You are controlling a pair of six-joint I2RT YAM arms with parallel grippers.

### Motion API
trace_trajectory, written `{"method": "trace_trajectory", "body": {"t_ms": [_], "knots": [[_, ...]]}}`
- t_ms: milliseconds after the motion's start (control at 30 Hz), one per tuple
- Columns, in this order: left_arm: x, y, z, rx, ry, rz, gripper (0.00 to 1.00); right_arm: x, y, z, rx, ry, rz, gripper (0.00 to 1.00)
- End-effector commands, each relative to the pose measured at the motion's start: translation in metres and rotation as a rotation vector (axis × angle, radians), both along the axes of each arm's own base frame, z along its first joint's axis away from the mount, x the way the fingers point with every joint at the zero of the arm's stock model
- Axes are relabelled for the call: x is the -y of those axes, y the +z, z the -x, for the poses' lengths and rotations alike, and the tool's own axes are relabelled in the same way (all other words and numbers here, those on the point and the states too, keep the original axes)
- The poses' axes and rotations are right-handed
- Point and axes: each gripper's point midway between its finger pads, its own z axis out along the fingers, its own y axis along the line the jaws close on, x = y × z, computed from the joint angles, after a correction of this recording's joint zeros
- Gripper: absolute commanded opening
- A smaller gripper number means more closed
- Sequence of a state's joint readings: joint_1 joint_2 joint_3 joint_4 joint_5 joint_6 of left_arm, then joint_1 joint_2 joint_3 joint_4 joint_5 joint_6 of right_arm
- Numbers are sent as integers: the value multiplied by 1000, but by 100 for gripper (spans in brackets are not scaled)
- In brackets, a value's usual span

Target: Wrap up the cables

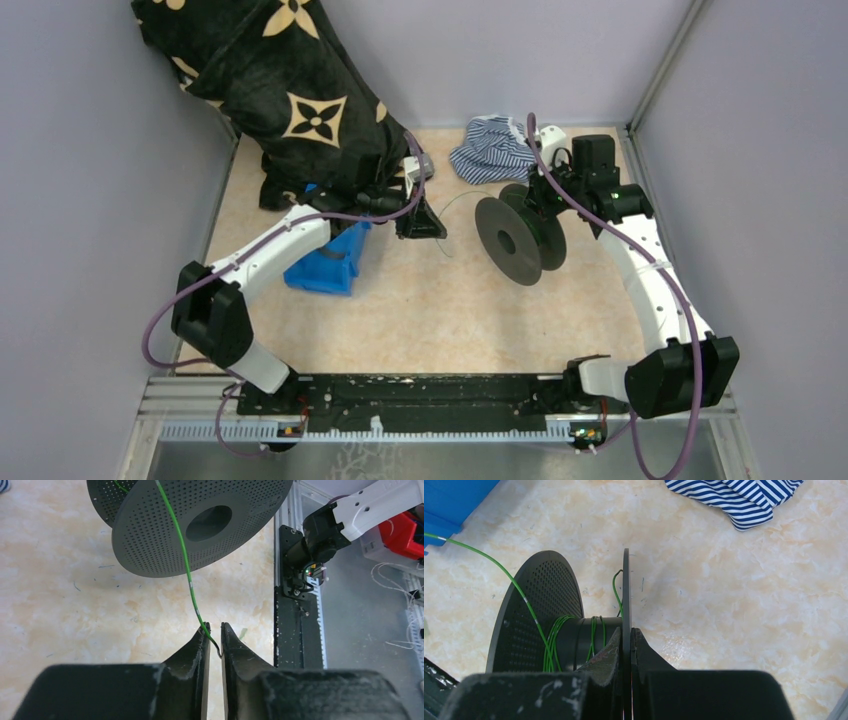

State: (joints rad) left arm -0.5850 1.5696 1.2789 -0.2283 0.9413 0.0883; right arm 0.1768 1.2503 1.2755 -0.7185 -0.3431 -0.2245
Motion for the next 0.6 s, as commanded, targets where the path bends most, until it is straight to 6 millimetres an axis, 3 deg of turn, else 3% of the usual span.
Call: {"method": "trace_trajectory", "body": {"t_ms": [0, 67, 233, 367, 567], "knots": [[5, 9, -6, 51, -6, 28, 9, -8, 40, -5, 133, 14, -51, 0], [4, 9, -12, 73, 16, 21, 0, -9, 42, -4, 135, 21, -54, 0], [-3, 9, -41, 139, 126, -1, 0, -14, 50, 3, 144, 51, -78, 0], [-14, -3, -81, 131, 275, -31, 0, -20, 63, 9, 155, 80, -108, 0], [-6, -18, -116, 54, 347, -41, 0, -37, 85, 14, 144, 143, -203, 0]]}}
